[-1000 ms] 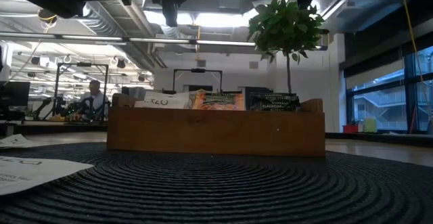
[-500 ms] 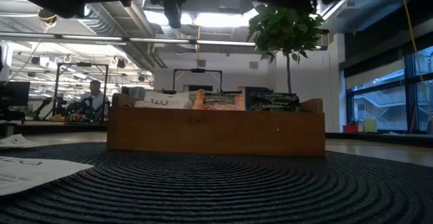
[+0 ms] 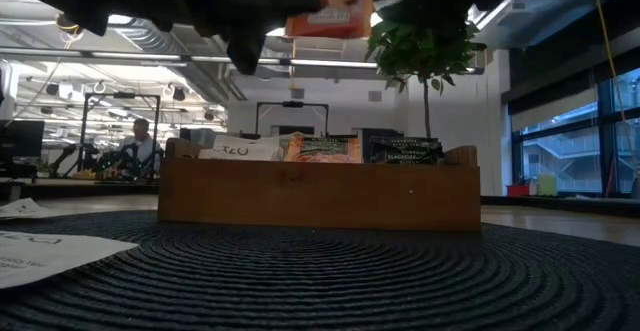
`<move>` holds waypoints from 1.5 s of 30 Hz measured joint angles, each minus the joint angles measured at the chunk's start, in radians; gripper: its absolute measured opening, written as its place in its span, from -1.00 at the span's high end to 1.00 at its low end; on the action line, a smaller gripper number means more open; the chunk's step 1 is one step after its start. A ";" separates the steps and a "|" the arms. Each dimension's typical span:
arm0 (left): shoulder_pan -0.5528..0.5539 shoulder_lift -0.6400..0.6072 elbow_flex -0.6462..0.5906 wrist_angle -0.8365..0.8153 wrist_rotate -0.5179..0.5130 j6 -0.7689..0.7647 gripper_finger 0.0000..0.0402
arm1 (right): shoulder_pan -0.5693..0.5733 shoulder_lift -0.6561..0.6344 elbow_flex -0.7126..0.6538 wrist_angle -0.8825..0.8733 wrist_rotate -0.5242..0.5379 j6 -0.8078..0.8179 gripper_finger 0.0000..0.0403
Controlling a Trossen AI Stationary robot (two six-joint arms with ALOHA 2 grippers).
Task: Pick & Place Tea
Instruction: Put the orange black tea bag into the middle section of the wooden organizer
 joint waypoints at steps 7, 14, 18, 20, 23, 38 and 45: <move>-0.011 0.000 0.000 -0.007 -0.053 0.025 0.98 | -0.056 0.002 0.006 0.039 -0.099 -0.004 0.27; -0.011 0.000 0.000 -0.007 -0.058 0.028 0.98 | -0.063 0.007 0.048 0.041 -0.141 -0.054 0.31; -0.011 0.000 0.000 -0.008 -0.075 0.028 0.97 | -0.063 0.058 0.082 0.034 -0.141 -0.059 0.32; -0.011 0.000 0.000 -0.010 -0.075 0.028 0.97 | -0.063 0.092 0.106 0.005 -0.141 -0.070 0.32; -0.011 0.000 0.000 -0.011 -0.074 0.027 0.97 | -0.063 0.135 0.143 -0.002 -0.141 -0.095 0.32; -0.011 0.000 0.000 -0.014 -0.071 0.028 0.91 | -0.064 0.149 0.174 -0.024 -0.092 -0.094 0.95; -0.011 -0.058 0.000 -0.123 -0.074 0.027 0.86 | -0.064 0.149 0.174 -0.049 -0.034 -0.103 0.97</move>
